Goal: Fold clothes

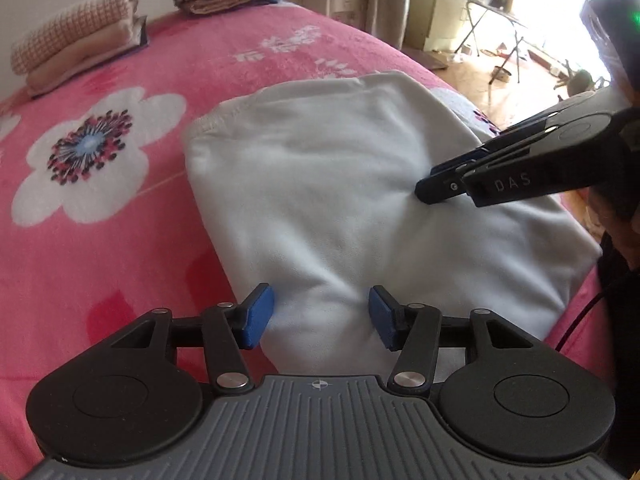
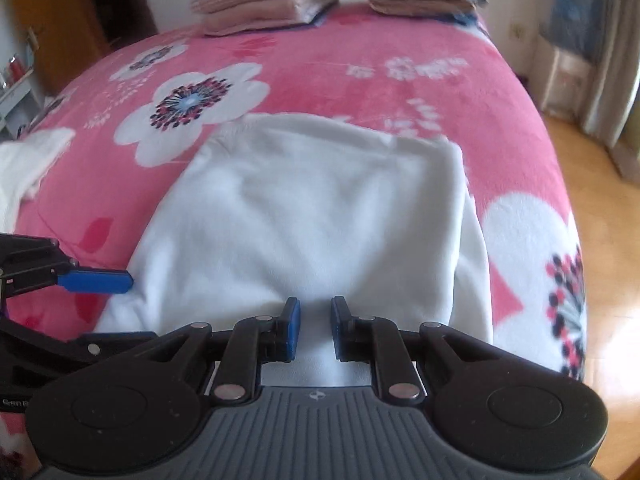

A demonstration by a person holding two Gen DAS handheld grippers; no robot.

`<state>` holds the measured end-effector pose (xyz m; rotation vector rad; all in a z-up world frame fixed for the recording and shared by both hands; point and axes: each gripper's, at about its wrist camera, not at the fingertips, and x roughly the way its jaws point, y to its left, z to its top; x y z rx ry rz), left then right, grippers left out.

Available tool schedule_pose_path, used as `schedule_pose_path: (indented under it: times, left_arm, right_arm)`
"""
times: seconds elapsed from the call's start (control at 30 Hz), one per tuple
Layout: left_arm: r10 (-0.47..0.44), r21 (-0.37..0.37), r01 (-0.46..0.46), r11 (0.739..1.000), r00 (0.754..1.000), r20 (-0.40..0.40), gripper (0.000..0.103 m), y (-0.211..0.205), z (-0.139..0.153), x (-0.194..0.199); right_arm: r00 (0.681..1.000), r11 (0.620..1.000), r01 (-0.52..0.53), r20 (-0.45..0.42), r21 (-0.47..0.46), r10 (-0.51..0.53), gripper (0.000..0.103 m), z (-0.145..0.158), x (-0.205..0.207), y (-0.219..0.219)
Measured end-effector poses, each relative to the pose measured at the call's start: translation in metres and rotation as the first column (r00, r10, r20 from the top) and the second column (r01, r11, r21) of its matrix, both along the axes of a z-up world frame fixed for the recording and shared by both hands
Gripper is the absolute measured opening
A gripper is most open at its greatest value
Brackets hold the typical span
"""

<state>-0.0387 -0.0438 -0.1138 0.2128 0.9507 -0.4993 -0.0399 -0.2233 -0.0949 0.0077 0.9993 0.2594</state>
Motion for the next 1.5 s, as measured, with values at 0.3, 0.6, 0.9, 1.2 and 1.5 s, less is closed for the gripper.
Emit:
schedule_pose_path:
  times: [0.3, 0.6, 0.9, 1.2, 1.5]
  left_arm:
    - [0.034, -0.019, -0.035, 0.999, 0.999, -0.016, 0.056, 0.005, 0.0, -0.001]
    - [0.017, -0.03, -0.016, 0.999, 0.999, 0.041, 0.057, 0.015, 0.014, -0.008]
    - [-0.068, 0.044, 0.068, 0.997, 0.998, 0.006, 0.058, 0.004, -0.003, -0.031]
    - [-0.005, 0.009, 0.006, 1.0, 0.999, -0.047, 0.06, 0.012, -0.005, -0.024]
    - [0.033, -0.034, -0.035, 0.999, 0.996, -0.079, 0.061, 0.018, 0.002, -0.021]
  right_arm:
    - [0.998, 0.998, -0.054, 0.016, 0.023, 0.054, 0.018, 0.043, -0.046, 0.002]
    - [0.998, 0.997, -0.054, -0.034, -0.059, 0.052, 0.018, -0.001, -0.063, 0.005]
    - [0.999, 0.998, -0.032, -0.024, -0.048, 0.031, 0.018, -0.001, -0.07, 0.001]
    - [1.0, 0.999, 0.01, -0.007, -0.033, -0.01, 0.019, 0.027, -0.083, 0.004]
    - [0.998, 0.994, -0.036, -0.056, -0.106, 0.03, 0.019, -0.003, -0.099, 0.006]
